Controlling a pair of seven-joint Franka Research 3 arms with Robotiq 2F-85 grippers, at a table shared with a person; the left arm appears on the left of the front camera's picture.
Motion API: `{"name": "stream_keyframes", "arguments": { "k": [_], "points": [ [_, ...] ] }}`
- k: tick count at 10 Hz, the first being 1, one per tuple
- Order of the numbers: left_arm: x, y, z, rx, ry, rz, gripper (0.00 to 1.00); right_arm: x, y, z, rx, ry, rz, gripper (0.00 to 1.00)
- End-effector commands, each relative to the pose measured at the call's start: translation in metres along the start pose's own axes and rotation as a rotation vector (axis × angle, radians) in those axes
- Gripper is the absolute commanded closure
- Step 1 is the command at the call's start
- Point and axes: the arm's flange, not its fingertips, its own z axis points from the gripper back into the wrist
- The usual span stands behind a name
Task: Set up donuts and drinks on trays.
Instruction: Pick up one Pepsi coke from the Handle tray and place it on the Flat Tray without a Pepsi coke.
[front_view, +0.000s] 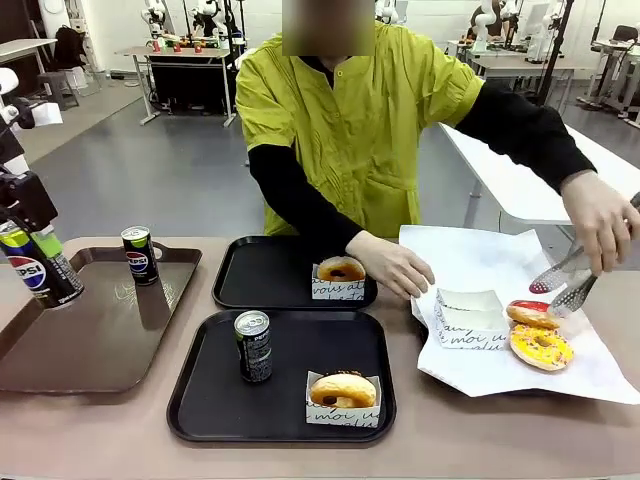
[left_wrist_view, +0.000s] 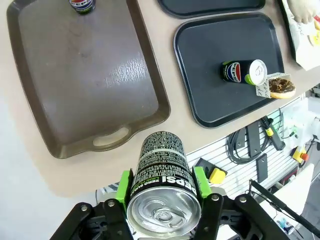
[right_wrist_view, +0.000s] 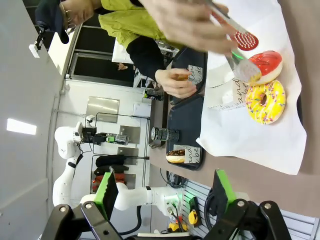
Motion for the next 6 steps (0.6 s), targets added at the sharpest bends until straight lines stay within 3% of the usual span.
{"name": "stream_keyframes", "arguments": {
  "k": [1, 6],
  "points": [
    [0.0017, -0.0017, 0.0057, -0.009, -0.018, -0.009, 0.42, 0.0023, 0.0014, -0.0002, 0.028, -0.016, 0.018, 0.00],
    [0.0017, -0.0017, 0.0057, -0.009, -0.018, -0.009, 0.42, 0.0023, 0.0014, -0.0002, 0.028, -0.016, 0.018, 0.00]
  ]
}}
